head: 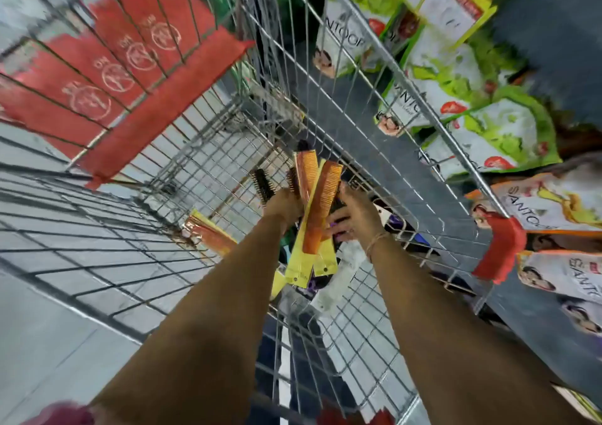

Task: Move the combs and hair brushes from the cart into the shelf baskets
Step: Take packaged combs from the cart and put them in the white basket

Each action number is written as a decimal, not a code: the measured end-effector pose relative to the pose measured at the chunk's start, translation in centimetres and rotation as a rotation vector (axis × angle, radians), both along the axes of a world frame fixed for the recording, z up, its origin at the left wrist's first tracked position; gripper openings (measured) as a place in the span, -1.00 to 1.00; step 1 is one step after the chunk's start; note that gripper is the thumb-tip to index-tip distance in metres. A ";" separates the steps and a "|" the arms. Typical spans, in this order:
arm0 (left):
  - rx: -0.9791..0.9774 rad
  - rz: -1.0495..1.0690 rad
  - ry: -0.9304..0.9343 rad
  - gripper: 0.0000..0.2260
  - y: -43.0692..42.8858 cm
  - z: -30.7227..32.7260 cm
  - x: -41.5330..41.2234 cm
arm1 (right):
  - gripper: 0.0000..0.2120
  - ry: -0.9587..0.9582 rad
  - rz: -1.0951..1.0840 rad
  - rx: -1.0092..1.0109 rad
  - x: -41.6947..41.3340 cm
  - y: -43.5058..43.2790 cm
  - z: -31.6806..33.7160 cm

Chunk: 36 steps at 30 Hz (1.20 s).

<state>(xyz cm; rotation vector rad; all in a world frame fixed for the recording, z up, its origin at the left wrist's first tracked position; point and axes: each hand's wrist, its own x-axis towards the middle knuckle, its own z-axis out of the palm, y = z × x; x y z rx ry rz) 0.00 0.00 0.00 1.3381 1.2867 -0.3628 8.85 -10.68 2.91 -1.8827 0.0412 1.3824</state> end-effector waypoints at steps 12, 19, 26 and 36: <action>-0.017 0.329 0.019 -0.65 0.8 -2.8 -2.7 | -0.48 -0.566 0.390 -0.308 -3.6 -0.1 -3.0; 0.004 0.490 0.024 -0.66 2.2 -3.2 -3.7 | -0.44 -0.612 0.435 -0.435 -5.1 0.9 -3.4; -0.255 0.531 -0.252 -0.73 1.0 0.3 -3.0 | -0.76 -0.609 0.110 -0.248 -4.9 -1.9 -2.1; -0.741 -0.029 -0.846 -0.82 1.8 14.6 4.9 | -0.80 -0.932 -0.524 0.261 -3.8 -1.1 10.4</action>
